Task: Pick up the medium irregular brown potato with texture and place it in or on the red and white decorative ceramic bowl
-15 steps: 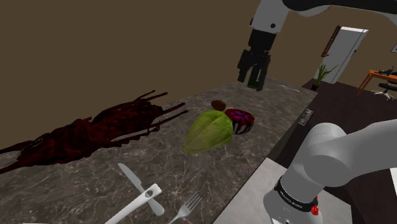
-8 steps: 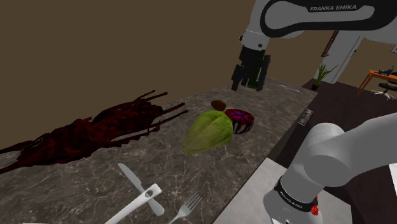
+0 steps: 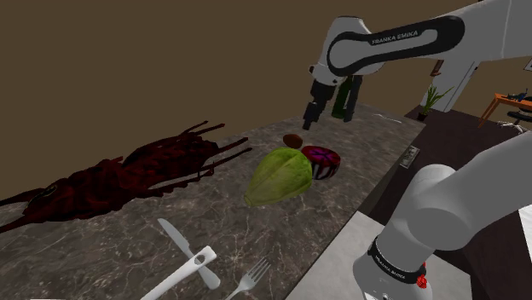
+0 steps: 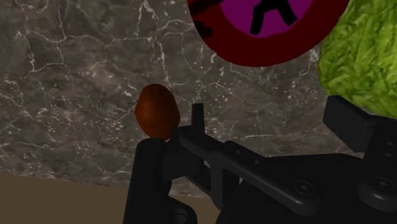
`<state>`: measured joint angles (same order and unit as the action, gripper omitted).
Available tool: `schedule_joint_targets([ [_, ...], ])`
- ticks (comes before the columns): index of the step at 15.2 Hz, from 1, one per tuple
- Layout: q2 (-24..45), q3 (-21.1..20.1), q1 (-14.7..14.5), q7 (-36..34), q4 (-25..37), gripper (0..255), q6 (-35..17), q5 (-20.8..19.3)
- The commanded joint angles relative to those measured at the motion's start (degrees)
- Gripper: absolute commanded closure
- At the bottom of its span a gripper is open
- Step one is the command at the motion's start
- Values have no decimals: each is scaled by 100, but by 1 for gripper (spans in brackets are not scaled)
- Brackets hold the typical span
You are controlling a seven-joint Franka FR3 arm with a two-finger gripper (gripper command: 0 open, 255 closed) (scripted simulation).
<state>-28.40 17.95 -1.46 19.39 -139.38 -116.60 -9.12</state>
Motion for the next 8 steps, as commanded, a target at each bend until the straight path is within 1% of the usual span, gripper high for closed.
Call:
schedule_joint_targets([
  [1,301,222,-19,371,-5,0,-378,-32],
  [5,1122,632,-146,1112,225,0,-1068,115],
  [8,1806,908,-255,1747,493,0,-1528,401],
])
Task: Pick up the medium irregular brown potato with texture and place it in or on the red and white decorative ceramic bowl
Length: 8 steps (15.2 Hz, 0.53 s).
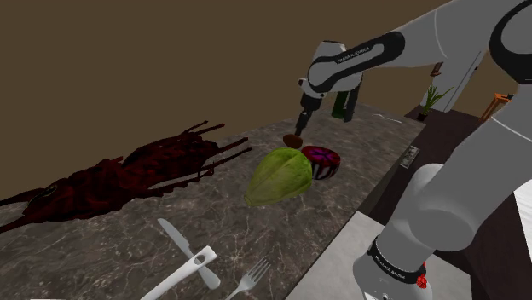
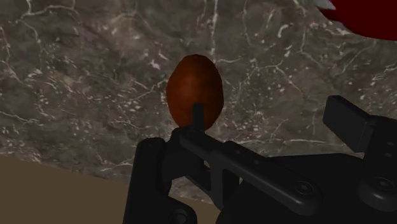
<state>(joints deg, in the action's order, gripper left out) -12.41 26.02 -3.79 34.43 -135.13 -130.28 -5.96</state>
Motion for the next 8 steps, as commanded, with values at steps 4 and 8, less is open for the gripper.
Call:
schedule_joint_targets([
  [4,1191,343,-99,1219,553,0,-652,735],
  [8,1579,337,-59,1555,672,0,-887,1041],
])
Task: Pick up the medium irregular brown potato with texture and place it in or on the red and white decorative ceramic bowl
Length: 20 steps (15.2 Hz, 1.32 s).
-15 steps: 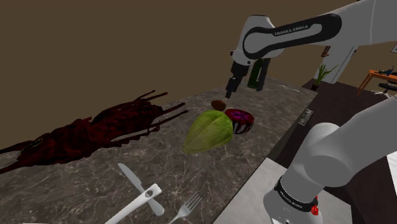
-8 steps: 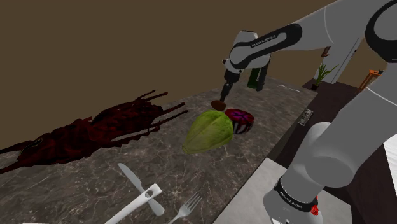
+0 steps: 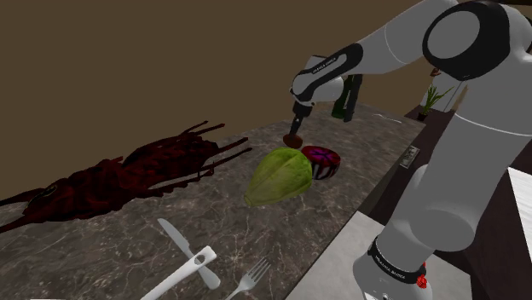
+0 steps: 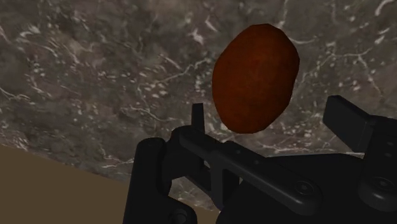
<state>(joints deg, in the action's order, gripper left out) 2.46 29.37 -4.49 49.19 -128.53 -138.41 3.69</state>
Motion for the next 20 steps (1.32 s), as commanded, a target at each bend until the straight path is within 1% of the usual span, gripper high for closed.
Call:
schedule_joint_targets([
  [1,158,-4,16,118,-1,0,-142,131],
  [5,471,-50,50,308,-40,0,-445,403],
  [13,471,-52,52,307,-40,0,-444,402],
  [14,471,-52,52,307,-40,255,-444,402],
  [20,471,-52,52,306,-40,255,-444,402],
])
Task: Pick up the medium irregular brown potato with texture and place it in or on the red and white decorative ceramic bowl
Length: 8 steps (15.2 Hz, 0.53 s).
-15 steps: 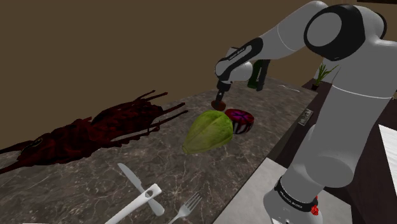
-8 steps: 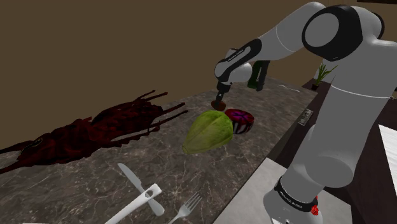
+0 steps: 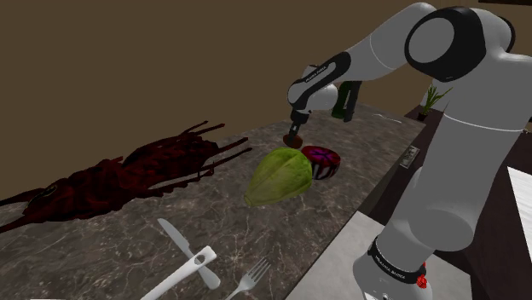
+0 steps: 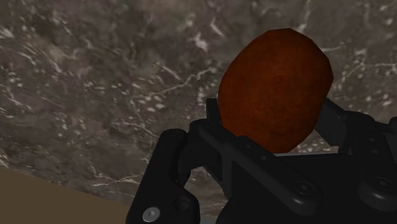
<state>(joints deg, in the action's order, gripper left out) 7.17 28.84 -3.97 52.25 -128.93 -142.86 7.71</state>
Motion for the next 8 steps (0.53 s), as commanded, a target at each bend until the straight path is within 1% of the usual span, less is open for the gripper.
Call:
schedule_joint_targets([
  [1,0,0,0,0,0,255,0,0],
  [3,1,0,0,1,0,255,-1,1],
  [8,-279,48,-38,-182,120,255,354,-252],
])
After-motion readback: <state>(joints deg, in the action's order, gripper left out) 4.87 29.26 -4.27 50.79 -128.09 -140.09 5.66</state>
